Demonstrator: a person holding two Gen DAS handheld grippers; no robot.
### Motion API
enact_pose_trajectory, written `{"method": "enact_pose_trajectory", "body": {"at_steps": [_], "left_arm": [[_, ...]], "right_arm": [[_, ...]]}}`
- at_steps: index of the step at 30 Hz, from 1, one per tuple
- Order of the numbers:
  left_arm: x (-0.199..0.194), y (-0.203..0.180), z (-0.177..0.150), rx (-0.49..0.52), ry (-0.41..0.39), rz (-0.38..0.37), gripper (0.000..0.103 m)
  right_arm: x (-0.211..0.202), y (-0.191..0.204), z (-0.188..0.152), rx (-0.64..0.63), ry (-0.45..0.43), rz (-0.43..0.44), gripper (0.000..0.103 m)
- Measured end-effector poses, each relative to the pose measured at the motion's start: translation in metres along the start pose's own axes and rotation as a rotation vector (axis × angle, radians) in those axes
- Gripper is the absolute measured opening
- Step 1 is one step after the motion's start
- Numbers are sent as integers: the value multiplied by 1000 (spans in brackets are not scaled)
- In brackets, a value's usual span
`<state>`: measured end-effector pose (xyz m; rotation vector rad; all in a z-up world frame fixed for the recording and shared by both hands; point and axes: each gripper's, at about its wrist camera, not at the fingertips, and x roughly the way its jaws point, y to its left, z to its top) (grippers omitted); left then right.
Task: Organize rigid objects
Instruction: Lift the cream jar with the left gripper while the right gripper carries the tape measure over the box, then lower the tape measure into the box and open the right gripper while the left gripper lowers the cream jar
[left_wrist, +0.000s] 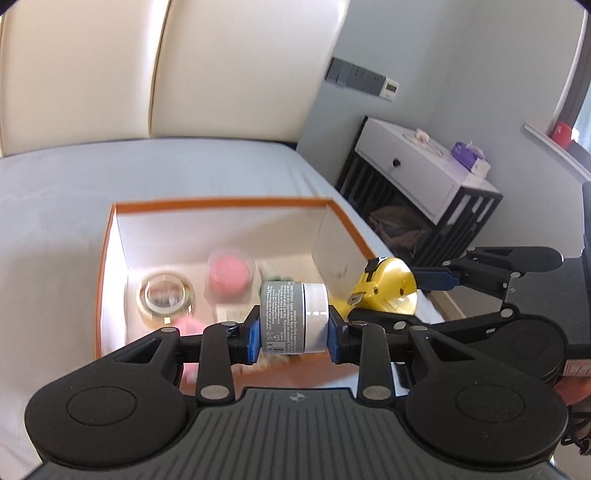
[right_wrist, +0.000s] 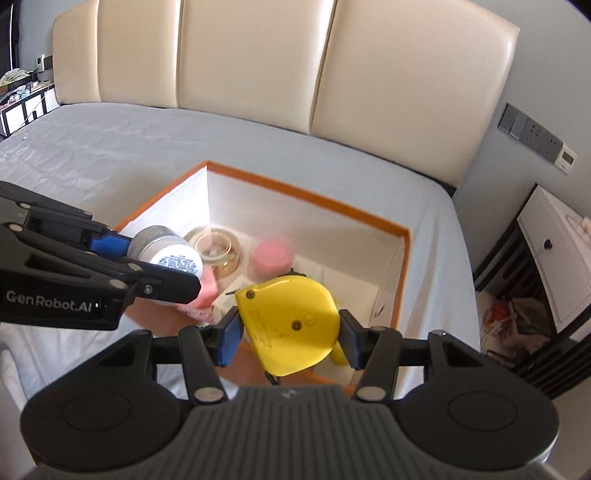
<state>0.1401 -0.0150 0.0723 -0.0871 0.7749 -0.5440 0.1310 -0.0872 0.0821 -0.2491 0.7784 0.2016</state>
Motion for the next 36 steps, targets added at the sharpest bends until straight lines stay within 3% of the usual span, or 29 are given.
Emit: {"method": "enact_pose_trajectory", "body": {"at_steps": [8, 16, 20, 36], "left_arm": [[41, 30, 30, -26, 36, 2, 38], [90, 51, 45, -84, 130, -34, 37], [106, 49, 53, -92, 136, -55, 37], [133, 40, 60, 7, 155, -19, 38]], "right_arm": [[47, -12, 31, -67, 74, 9, 54], [116, -22, 37, -177, 190, -12, 54], [146, -24, 38, -268, 227, -35, 54], [204, -45, 38, -572, 341, 4, 55]]}}
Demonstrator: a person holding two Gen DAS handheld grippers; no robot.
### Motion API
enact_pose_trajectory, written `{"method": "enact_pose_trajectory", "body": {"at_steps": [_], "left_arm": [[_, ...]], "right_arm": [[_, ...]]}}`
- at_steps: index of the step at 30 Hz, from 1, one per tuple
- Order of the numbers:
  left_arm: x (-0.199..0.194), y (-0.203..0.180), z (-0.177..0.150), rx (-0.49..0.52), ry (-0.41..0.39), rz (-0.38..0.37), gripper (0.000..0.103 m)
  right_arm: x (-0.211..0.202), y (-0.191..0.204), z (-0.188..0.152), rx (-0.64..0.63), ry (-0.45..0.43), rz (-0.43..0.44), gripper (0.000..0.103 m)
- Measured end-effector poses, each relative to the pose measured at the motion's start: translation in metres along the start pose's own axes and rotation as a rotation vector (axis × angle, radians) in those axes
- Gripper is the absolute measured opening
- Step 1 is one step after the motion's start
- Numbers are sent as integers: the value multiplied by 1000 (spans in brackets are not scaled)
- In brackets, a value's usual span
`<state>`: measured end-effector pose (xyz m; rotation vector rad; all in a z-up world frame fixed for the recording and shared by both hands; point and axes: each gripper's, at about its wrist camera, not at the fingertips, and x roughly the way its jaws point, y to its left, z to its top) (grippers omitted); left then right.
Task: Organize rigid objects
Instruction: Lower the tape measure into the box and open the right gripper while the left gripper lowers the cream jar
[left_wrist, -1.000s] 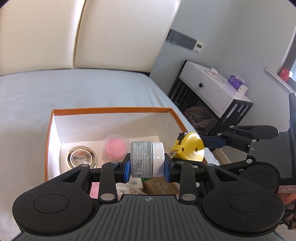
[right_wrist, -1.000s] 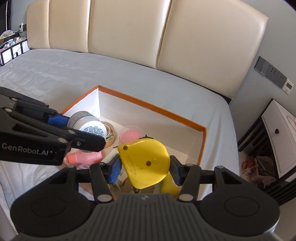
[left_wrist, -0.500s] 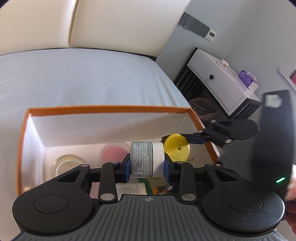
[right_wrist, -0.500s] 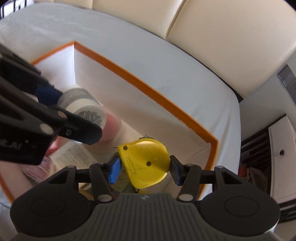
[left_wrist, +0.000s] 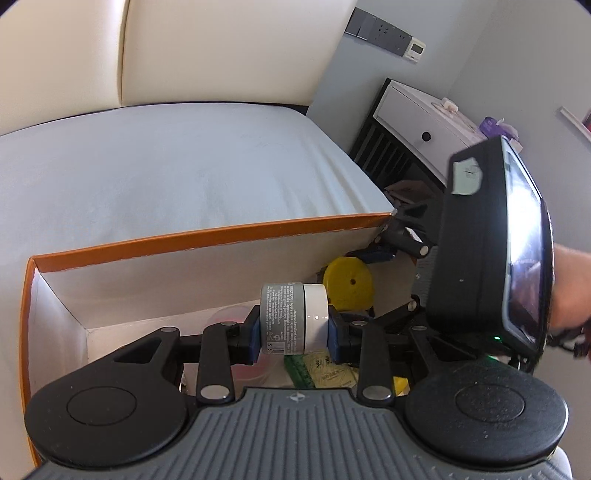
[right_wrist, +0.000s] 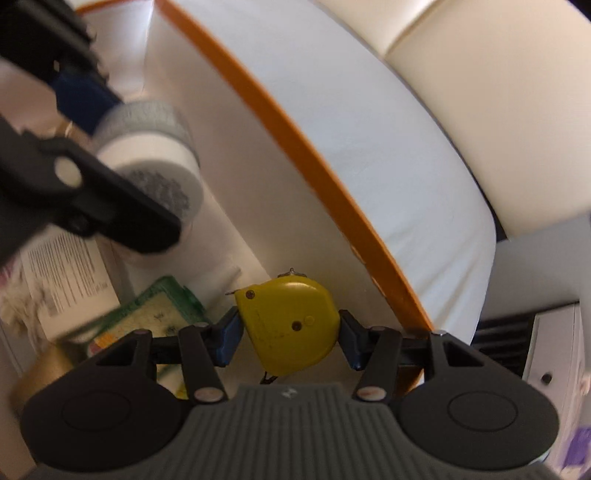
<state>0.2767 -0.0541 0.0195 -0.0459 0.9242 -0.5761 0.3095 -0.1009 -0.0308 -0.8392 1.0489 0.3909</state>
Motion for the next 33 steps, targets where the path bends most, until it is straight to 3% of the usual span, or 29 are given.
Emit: {"method": "enact_pose_trajectory", "body": {"at_steps": [6, 12, 18, 23, 29, 33], "left_arm": [[0, -6, -1, 10, -2, 0, 38], [-7, -7, -1, 10, -7, -8, 38], [-15, -14, -13, -39, 19, -19, 38], [-6, -25, -29, -114, 103, -96, 38], [13, -38, -39, -175, 173, -150, 37], [28, -44, -44, -235, 229, -174, 37]], "right_arm": [[-4, 1, -4, -35, -5, -9, 55], [-19, -1, -10, 29, -51, -51, 56], [-73, -2, -37, 247, -212, -119, 55], [-107, 2, -69, 469, -322, -229, 58], [-118, -4, -99, 703, -339, -211, 58], [-115, -2, -102, 737, -328, -174, 59]]}}
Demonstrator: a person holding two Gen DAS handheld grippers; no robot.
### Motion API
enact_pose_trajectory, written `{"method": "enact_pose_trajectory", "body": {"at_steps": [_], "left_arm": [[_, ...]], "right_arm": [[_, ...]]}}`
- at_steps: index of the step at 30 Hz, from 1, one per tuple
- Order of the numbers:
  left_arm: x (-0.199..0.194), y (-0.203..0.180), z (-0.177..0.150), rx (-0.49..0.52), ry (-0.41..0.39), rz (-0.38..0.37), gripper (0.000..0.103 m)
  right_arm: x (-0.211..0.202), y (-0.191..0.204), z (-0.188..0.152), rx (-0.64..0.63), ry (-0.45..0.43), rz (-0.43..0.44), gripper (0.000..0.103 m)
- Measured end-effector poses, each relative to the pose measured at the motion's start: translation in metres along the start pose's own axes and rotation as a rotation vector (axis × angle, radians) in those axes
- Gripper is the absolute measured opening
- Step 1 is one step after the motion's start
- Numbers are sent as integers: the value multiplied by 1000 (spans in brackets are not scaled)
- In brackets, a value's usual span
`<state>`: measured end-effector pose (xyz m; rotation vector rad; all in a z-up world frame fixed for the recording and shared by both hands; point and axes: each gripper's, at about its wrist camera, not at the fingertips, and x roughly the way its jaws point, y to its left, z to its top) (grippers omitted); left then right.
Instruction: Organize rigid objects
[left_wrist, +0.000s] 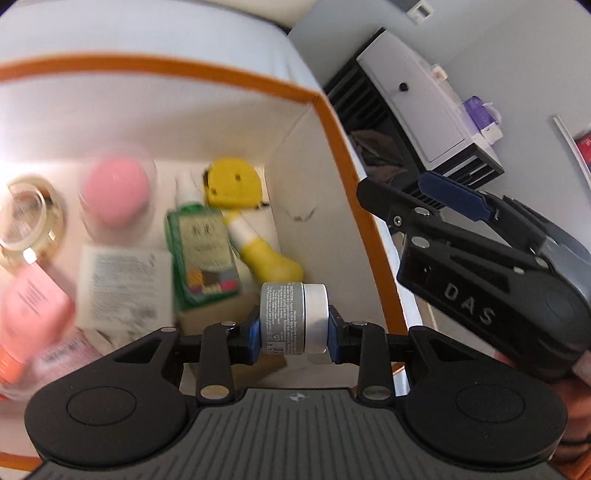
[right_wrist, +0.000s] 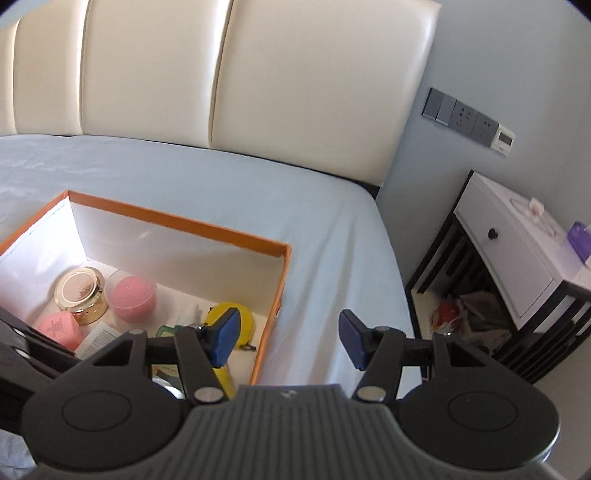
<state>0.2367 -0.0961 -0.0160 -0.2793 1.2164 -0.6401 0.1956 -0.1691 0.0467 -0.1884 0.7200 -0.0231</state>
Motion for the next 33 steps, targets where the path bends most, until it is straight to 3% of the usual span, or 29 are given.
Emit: {"method": "enact_pose_trajectory", "body": {"at_steps": [11, 13, 17, 22, 33], "left_arm": [[20, -12, -1, -28, 43, 5, 38], [20, -10, -4, -34, 45, -9, 46], [13, -13, -10, -14, 32, 1, 48], [-17, -16, -22, 28, -65, 45, 50], [-102, -3, -63, 45, -384, 197, 50]], "right_arm": [[9, -10, -5, 45, 48, 8, 60], [8, -8, -6, 40, 52, 10, 60], [3, -2, -5, 17, 53, 5, 60], [-7, 0, 0, 43, 41, 2, 61], [-40, 17, -12, 140, -18, 23, 66]]}}
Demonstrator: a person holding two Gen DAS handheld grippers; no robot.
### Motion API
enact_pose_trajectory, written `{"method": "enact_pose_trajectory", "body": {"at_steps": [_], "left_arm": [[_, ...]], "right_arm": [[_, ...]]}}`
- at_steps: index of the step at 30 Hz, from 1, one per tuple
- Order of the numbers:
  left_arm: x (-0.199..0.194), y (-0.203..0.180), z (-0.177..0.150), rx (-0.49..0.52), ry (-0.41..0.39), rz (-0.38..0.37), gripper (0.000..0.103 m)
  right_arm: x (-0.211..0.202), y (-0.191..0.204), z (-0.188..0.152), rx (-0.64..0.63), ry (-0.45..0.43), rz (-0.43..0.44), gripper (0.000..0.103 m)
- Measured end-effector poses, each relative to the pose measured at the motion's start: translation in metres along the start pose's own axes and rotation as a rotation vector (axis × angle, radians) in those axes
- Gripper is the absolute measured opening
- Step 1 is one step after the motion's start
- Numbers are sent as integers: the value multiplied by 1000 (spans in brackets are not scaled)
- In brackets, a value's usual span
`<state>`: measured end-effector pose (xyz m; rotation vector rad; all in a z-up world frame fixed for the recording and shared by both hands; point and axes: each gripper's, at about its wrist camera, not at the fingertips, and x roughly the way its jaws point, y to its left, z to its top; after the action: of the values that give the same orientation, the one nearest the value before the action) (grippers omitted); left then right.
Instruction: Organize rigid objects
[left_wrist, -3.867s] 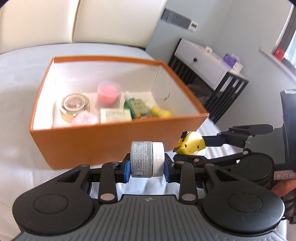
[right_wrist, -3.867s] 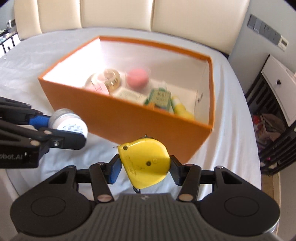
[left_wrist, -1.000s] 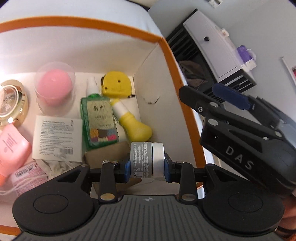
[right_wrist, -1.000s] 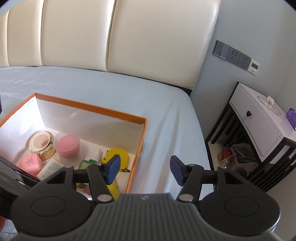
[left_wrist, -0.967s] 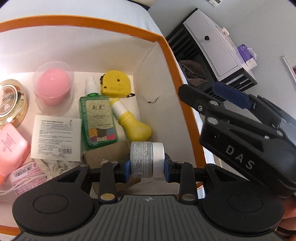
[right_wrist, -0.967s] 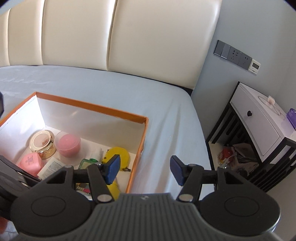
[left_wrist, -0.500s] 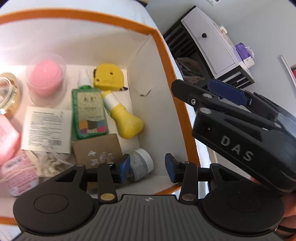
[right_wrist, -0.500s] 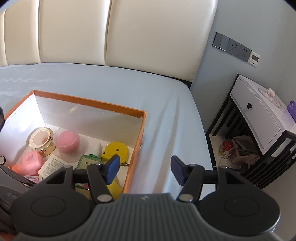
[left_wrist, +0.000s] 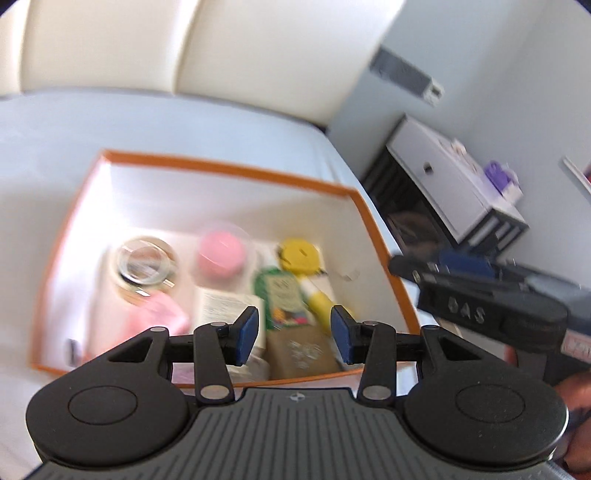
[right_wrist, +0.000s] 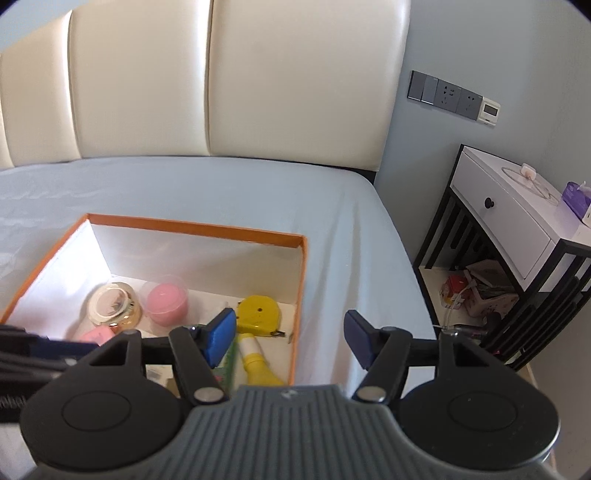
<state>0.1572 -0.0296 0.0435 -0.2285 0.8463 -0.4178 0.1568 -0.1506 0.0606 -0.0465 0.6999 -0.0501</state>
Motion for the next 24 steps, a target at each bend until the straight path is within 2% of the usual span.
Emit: {"method": "enact_pose_trajectory", "body": {"at_steps": [5, 9, 12, 13, 18, 19, 21, 24], "left_arm": [[-30, 13, -7, -5, -140, 87, 50], [-54, 11, -19, 60, -274, 172, 54], [-67, 3, -32, 125, -364, 259, 61], [-70, -1, -37, 154, -394, 285, 65], [-84, -19, -66, 276, -550, 391, 88], [-84, -23, -71, 292, -575, 402, 91], [-81, -27, -78, 307, -598, 422, 94], [-73, -23, -82, 265, -601, 421, 98]], "right_arm": [[-23, 18, -16, 17, -75, 56, 72], [-43, 32, -31, 18, -154, 92, 76], [-56, 40, -40, 29, -219, 97, 80], [-60, 42, -44, 35, -240, 95, 85], [-80, 53, -68, 22, -377, 43, 91], [-82, 55, -73, 13, -403, 30, 96], [-85, 59, -84, -10, -450, 0, 99], [-85, 64, -97, -37, -479, -6, 100]]}}
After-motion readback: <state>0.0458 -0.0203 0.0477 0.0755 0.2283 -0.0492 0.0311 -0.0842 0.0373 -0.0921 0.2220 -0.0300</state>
